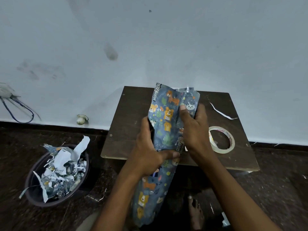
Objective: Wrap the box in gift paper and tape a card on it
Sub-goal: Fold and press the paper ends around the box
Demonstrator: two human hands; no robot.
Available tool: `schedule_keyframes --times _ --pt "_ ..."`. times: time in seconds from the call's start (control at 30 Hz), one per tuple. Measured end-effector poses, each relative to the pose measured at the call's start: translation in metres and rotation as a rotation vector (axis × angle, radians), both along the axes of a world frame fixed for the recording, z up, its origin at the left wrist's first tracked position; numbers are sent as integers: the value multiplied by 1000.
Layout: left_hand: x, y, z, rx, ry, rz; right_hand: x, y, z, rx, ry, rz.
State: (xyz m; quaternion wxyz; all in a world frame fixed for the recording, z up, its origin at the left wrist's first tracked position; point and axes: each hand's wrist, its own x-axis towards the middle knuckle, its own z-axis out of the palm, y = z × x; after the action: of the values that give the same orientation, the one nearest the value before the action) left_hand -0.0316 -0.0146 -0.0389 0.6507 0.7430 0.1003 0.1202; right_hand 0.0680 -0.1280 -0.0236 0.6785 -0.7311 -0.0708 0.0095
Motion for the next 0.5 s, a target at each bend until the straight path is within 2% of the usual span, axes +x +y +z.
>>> schedule_keyframes --times 0.07,0.17,0.27,0.33,0.4,0.5 --pt "0 2 1 -42 22 -4 5 -8 5 -103 -123 -32" --pt "-1 4 2 -54 71 -53 13 -25 18 -291 -485 -117" --pt "-1 3 2 -30 104 -84 17 -33 36 -439 -688 -34" --pt "0 1 3 -19 108 -104 19 -32 37 -494 -692 48" --pt "0 -1 4 -5 106 -120 20 -27 33 -502 -613 99" --pt "0 -2 5 8 101 -128 27 -26 32 -461 -483 60"
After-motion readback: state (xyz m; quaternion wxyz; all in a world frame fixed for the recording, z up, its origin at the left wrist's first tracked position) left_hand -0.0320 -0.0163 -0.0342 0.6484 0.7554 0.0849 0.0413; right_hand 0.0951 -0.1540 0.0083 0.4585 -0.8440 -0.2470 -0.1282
